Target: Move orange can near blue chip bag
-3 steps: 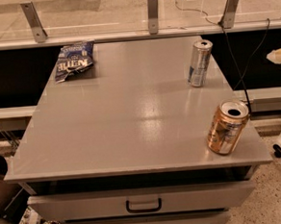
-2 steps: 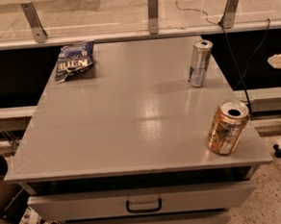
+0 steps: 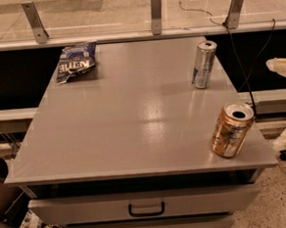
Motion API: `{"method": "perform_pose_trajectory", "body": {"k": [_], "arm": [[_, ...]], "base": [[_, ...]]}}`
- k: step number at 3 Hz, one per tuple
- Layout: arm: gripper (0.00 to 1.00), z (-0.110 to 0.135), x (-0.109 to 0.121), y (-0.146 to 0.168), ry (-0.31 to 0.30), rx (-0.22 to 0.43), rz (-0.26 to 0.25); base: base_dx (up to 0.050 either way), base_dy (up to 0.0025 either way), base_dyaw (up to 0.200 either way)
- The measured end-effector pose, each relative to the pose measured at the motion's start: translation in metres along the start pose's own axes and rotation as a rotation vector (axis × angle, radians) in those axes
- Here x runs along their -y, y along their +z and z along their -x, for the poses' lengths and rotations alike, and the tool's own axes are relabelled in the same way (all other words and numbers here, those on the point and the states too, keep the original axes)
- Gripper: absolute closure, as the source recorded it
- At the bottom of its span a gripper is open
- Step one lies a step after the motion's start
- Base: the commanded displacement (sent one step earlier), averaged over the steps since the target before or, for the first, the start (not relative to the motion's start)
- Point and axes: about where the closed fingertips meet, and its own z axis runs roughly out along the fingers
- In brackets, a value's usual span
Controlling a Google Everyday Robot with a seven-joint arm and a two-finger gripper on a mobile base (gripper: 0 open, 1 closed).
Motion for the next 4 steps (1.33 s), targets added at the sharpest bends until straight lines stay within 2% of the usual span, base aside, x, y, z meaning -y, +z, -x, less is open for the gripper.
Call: {"method": "perform_pose_trajectory", "body": {"k": [1,3,4], "arm": [[0.0,0.0,-0.002,0.013,0.016,0.075,0.021],[0.0,-0.009,-0.016,0.042,0.073,0.166,0.078],[0.0,-0.011,-0.019,0.052,0.081,0.22,0.097]], "base": [[0.0,0.0,0.0],[0.0,0.0,0.0],[0.0,0.0,0.0]]}}
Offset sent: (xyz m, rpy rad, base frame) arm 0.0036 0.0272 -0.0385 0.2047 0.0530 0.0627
